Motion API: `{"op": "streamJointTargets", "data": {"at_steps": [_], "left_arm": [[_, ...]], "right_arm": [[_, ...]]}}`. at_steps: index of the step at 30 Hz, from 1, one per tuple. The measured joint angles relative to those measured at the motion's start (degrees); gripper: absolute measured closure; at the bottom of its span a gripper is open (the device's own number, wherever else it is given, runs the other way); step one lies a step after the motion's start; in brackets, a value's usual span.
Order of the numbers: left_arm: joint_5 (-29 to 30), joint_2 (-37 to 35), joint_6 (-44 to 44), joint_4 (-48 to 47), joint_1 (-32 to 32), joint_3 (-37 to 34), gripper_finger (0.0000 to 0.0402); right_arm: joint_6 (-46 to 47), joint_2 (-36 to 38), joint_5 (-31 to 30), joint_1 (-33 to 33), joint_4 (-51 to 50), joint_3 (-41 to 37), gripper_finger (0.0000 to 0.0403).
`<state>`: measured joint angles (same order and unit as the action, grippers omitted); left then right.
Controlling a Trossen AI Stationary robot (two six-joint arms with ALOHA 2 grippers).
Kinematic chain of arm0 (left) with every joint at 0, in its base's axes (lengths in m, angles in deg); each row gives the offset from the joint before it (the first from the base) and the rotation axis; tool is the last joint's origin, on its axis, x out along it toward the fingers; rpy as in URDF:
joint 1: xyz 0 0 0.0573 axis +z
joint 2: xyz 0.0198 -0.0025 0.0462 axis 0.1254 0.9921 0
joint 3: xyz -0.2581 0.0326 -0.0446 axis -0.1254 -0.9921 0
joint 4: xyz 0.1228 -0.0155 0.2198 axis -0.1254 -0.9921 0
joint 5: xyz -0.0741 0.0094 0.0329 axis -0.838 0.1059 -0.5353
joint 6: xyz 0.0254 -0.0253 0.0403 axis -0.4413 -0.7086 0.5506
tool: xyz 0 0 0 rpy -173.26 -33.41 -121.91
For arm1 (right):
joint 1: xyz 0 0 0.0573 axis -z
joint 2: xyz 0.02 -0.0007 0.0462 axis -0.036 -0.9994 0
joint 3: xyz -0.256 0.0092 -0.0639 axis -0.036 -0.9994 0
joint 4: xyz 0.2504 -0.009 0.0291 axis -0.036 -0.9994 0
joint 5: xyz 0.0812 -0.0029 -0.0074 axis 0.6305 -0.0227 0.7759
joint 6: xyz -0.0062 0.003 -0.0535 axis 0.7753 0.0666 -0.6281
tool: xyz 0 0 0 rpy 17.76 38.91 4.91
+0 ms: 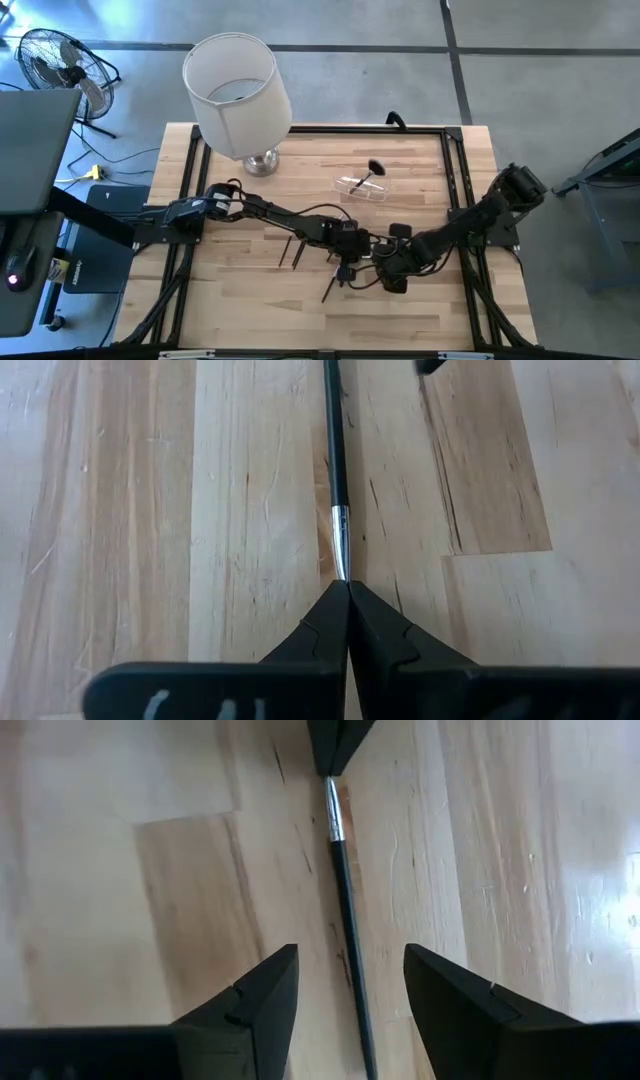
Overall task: Pick & Place Makeup Supplies
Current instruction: Put the makeup brush into the transparent organizer
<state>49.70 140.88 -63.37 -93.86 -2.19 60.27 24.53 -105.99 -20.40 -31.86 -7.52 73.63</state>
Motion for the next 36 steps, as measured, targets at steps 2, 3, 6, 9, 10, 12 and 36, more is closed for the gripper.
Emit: {"op": "streamJointTargets", "data": {"at_steps": [2,3,6,9,10,12,36], "left_arm": [[-0.2,0.0,-0.2,0.0,0.0,0.0,0.0401],[-0.6,0.0,-0.5,0.0,0.0,0.0,0.0401],[-1.6,-0.1,-2.1,0.0,0.0,0.0,0.0401],[-3.1,-0.1,-3.3,0.1,0.2,0.0,0.0401],[-3.3,-0.1,-3.4,0.1,0.2,0.0,0.0401],[-4.0,-0.1,-4.2,0.2,0.2,0.0,0.0401],[-6.5,-0.8,-5.8,0.2,0.0,0.1,0.0401]], "right_arm": [[1.9,1.2,-0.5,-0.9,-0.8,0.1,0.0226],[3.0,2.0,-1.2,-1.6,-1.5,0.1,0.0226],[8.4,4.7,-4.4,-4.3,-4.8,0.1,0.0226],[13.9,6.6,-6.3,-7.0,-8.6,0.1,0.0226],[15.2,7.0,-6.3,-7.6,-9.6,0.1,0.0226],[17.7,7.4,-6.6,-9.1,-11.2,0.0,0.0226],[36.3,8.1,-16.4,-19.6,1.7,-8.5,0.0226]]}}
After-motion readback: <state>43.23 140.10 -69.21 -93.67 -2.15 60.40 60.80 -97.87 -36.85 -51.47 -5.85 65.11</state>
